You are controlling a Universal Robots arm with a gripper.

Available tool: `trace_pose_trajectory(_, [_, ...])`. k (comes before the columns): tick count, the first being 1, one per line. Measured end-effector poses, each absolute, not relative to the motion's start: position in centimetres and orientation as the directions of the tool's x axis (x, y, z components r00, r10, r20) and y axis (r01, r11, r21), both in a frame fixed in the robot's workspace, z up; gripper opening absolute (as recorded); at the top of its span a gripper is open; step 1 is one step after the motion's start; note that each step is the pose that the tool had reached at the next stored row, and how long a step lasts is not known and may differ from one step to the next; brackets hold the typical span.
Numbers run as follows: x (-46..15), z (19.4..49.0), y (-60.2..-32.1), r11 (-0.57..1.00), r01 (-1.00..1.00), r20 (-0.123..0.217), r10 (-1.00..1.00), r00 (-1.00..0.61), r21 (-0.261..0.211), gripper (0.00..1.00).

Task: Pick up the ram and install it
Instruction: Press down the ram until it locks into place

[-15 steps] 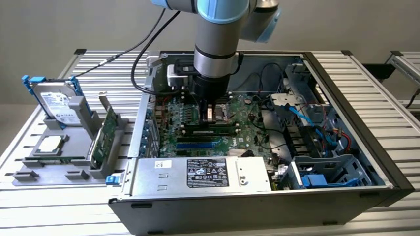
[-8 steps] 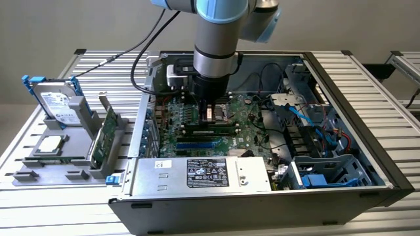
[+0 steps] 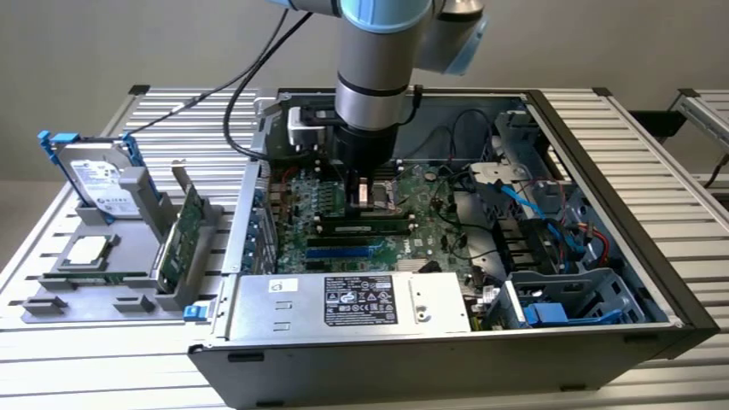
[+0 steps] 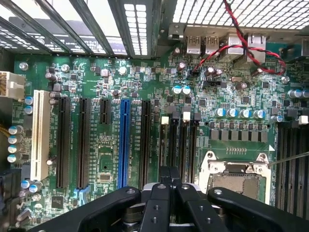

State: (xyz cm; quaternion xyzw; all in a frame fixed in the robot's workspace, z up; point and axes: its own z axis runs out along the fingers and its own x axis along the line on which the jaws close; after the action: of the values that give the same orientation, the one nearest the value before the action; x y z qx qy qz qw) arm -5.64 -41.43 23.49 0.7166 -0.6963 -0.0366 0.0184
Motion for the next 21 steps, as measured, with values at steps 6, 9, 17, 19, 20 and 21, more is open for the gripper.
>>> trace_pose_trajectory(6, [-5.38,24.41,-41.46,-0.030,-0.997,-0.029,-0.999,0.028,0.077,0.11])
trace_pose_trajectory(9, [-4.99,24.46,-41.48,-0.030,-0.997,-0.032,-0.999,0.028,0.077,0.11])
trace_pose_trajectory(17, [-4.71,24.50,-41.51,-0.031,-0.997,-0.036,-0.999,0.028,0.077,0.11])
trace_pose_trajectory(19, [-4.71,24.50,-41.51,-0.031,-0.997,-0.036,-0.999,0.028,0.077,0.11])
trace_pose_trajectory(20, [-4.71,24.50,-41.51,-0.031,-0.997,-0.036,-0.999,0.028,0.077,0.11])
trace_pose_trajectory(21, [-4.71,24.50,-41.51,-0.031,-0.997,-0.036,-0.999,0.028,0.077,0.11])
